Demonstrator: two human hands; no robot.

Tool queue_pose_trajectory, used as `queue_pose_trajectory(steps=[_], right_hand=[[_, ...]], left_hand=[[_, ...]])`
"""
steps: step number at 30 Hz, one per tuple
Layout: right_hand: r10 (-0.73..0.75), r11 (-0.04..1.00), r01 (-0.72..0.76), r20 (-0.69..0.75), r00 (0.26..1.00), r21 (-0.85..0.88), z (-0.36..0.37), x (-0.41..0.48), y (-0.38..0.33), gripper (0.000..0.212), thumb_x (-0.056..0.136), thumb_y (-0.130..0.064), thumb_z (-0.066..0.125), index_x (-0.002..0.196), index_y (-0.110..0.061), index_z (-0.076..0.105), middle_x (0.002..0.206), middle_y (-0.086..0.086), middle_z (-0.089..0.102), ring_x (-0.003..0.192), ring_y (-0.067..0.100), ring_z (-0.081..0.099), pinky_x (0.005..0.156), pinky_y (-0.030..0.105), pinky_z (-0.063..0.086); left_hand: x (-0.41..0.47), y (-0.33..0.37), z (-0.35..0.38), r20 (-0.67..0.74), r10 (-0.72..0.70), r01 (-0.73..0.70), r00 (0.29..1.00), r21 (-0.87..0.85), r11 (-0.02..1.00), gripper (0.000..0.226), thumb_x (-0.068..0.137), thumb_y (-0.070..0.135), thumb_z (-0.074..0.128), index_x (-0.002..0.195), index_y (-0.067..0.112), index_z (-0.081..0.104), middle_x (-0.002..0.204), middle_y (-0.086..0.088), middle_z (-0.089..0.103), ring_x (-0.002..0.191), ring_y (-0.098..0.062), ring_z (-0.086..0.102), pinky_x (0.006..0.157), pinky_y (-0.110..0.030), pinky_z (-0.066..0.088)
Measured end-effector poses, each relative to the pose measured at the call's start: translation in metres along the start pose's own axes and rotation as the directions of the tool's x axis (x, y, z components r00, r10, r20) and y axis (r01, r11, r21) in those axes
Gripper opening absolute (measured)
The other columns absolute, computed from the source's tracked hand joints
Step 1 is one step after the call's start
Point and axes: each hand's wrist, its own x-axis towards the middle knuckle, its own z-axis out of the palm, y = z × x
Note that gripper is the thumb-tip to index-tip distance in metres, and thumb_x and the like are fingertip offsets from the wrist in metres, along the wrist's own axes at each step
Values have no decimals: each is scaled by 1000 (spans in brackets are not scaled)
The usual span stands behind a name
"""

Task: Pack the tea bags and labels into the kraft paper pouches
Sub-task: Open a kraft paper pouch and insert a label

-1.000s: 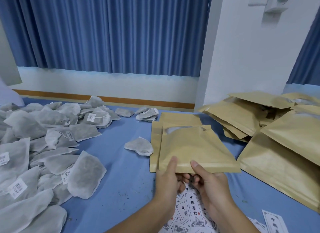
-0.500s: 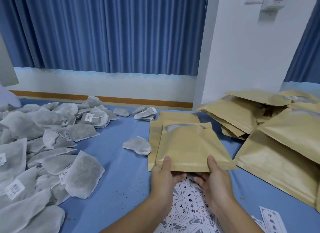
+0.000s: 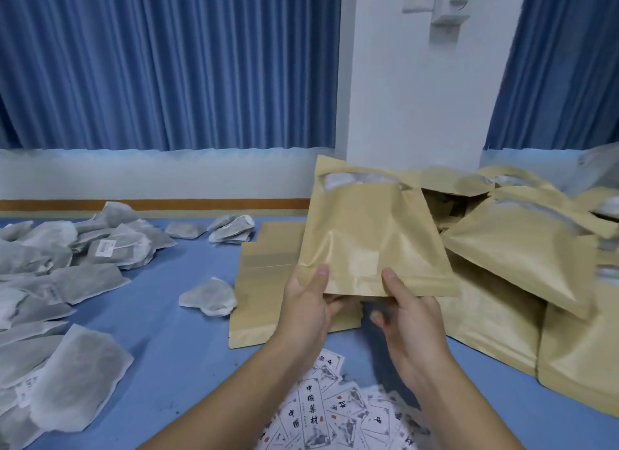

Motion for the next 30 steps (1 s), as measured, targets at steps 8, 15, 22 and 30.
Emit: queue_pose_trajectory(steps=[8,15,22,30], right_hand=[[-24,948,91,-219,975,303,-40,101,-79,27,95,9,59,121,9,56,115,15,64,90,19,69,70,23,60],[-68,954,50,-51,996,-295,-24,130,-45,24,90,3,69,113,3,64,103,16,74,95,19,73,93,30,56],[3,406,466,512,859,-786,7,90,52,25,95,-12,63,115,-21,74,111,-7,75,105,5,66,96,21,48],[199,-140,651,623,756,-746,13,80,88,53,107,-43,36,157,-27,30,165,-11,21,152,7,15,122,33,10]], left_hand=[[97,-24,91,88,-278,273,956,69,960,64,99,4,57,143,40,28,94,-5,69,86,-17,72,85,-31,57],[100,-31,53,182,27,-178,983,904,389,35,97,12,55,131,11,62,116,-5,70,99,-13,64,88,-23,48],[64,1,-44,229,-165,-277,959,882,-380,35,93,36,43,122,22,58,122,-8,64,117,-31,58,95,-44,48],[44,33,-114,260,-428,-487,865,640,-594,90,90,76,36,153,14,20,155,-13,25,142,-28,28,112,-50,33]])
